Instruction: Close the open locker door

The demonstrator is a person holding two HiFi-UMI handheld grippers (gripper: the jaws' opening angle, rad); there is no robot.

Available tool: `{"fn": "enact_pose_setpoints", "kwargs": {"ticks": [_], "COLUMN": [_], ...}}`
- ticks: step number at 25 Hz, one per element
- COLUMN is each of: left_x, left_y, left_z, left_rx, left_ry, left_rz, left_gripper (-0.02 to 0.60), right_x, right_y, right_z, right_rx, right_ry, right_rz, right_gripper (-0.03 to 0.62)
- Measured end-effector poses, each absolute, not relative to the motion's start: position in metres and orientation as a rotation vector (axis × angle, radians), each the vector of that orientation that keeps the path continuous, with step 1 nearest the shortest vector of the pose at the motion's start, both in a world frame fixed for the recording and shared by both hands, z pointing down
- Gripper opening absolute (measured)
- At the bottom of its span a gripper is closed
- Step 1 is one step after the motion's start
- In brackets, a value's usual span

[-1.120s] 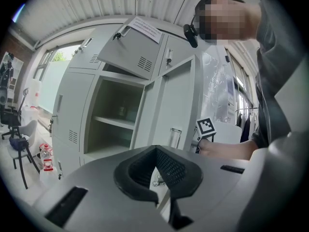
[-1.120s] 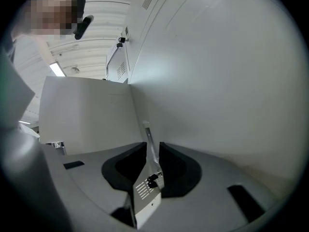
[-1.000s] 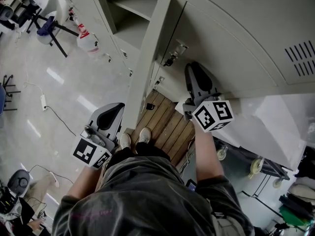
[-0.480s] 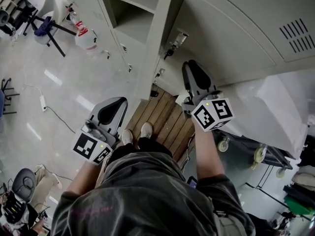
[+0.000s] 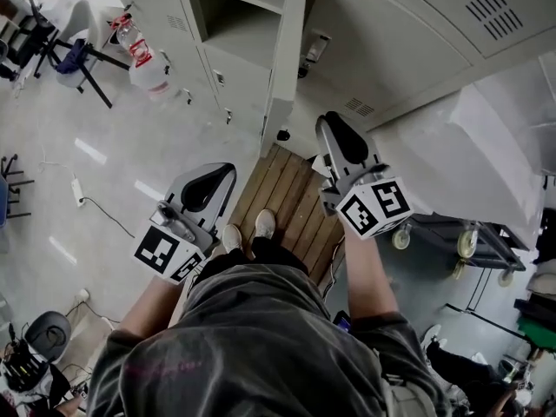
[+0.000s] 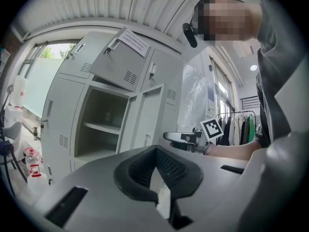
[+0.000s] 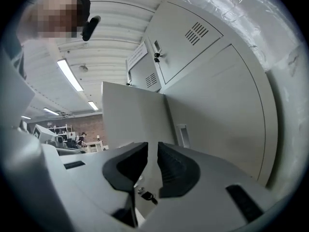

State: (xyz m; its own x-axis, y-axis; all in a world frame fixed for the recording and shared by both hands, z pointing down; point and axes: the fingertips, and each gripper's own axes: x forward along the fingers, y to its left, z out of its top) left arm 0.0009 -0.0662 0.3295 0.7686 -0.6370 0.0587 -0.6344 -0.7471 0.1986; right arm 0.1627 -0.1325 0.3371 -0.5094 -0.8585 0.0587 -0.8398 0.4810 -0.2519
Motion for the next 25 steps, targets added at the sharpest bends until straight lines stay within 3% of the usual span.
{"fn": "enact_pose_setpoints", "kwargs": {"ticks": [12,25], "left_x": [-0.005,0.023], "left_y": [-0.033,-0.046], "left_z": [0.321,0.320], "left_rx": [2.808,2.789], "left_ry": [-0.915,-0.992], "left_rz": [-0.031,-0.024], "left_gripper": [0.014,0.014], "right_x": [0.135,0.123], "right_y": [-0.072,-0.079], "right_z": [0.333,0.347], "right_rx": [-1.457,-1.252], "right_ry": [2.678,2.765], "right_rz": [-0.392,-0.458], "right_gripper": [0.074,0.092]}}
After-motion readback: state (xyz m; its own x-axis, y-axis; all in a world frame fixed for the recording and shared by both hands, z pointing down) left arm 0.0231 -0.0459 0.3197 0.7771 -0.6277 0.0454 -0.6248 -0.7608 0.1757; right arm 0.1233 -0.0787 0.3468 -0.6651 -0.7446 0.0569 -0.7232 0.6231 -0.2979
